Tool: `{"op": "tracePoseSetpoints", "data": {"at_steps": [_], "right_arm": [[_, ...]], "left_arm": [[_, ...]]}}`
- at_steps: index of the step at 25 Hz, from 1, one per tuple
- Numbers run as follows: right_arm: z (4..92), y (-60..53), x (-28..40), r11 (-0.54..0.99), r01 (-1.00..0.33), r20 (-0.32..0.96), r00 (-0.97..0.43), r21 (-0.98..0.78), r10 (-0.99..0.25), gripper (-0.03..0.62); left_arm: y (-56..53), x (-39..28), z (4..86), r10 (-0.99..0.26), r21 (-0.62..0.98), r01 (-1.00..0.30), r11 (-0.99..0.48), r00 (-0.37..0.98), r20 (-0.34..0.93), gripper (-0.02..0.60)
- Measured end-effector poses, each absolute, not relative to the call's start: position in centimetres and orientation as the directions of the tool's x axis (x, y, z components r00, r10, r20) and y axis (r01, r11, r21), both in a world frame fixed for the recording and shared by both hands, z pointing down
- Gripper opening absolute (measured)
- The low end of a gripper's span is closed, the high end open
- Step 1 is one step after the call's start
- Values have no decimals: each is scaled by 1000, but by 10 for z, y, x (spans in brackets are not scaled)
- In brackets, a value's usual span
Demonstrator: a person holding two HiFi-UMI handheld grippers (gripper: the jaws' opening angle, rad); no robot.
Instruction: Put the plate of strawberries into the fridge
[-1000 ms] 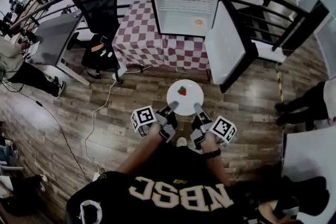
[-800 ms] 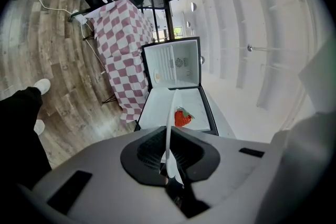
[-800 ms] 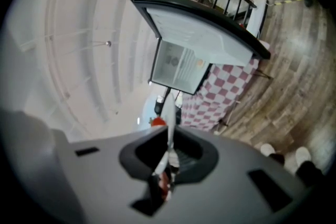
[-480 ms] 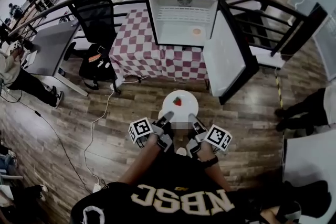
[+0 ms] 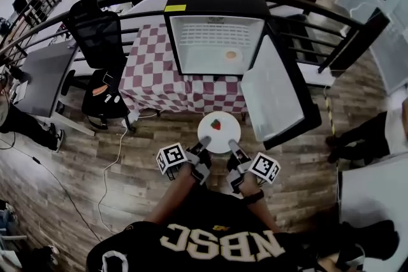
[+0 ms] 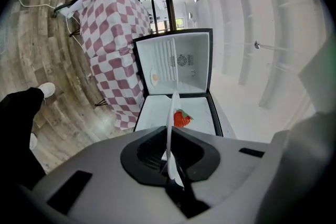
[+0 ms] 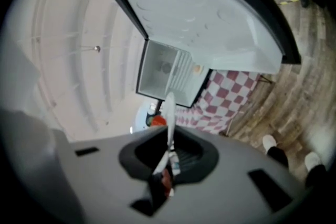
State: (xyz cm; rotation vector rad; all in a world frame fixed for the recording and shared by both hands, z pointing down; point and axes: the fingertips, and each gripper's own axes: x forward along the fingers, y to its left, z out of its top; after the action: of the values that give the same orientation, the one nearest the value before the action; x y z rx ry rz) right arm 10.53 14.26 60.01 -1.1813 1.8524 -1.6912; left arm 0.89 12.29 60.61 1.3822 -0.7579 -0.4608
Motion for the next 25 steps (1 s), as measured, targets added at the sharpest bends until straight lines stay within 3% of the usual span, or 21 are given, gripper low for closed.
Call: {"op": "tracePoseSetpoints", "data": {"at_steps": [11, 25], "right_arm": [[575, 23, 72, -51, -265, 191, -538, -963, -821, 37], [573, -65, 28, -83, -300, 231, -502, -950, -834, 37]], "left_arm": [[-3, -23, 575, -661, 985, -145, 88, 731, 167, 34], [-93, -64, 581, -636, 986, -99, 135, 754, 162, 34]]}}
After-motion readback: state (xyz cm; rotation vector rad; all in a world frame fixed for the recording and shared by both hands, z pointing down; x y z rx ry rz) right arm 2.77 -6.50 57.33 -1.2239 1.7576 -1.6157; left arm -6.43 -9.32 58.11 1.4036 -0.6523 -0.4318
